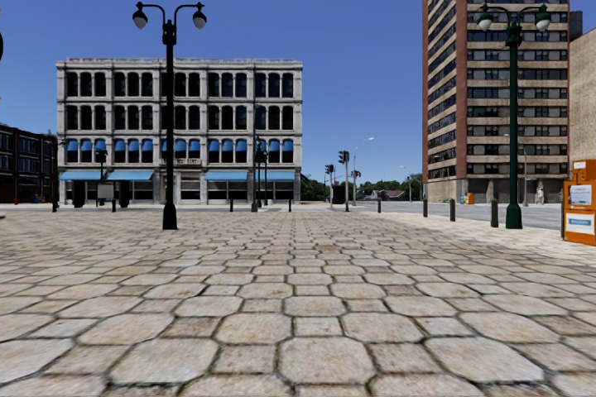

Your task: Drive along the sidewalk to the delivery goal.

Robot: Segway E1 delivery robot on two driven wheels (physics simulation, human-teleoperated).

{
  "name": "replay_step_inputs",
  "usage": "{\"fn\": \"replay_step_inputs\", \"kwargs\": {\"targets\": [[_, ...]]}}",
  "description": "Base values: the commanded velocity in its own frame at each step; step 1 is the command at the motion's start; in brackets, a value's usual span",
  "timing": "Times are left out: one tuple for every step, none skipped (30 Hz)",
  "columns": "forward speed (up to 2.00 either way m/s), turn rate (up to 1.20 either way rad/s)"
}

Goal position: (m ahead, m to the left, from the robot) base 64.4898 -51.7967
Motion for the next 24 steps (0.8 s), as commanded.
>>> {"fn": "replay_step_inputs", "kwargs": {"targets": [[2.00,0.00],[2.00,0.00],[2.00,0.00],[2.00,0.00],[2.00,0.00],[2.00,0.00],[2.00,0.00],[2.00,0.00],[2.00,0.00],[2.00,0.00],[2.00,0.00],[2.00,0.00],[2.00,0.00],[2.00,0.00],[2.00,0.00],[2.00,0.00],[2.00,0.00],[2.00,0.00],[2.00,0.00],[2.00,0.00],[2.00,0.00],[2.00,0.00],[2.00,0.00],[2.00,0.00]]}}
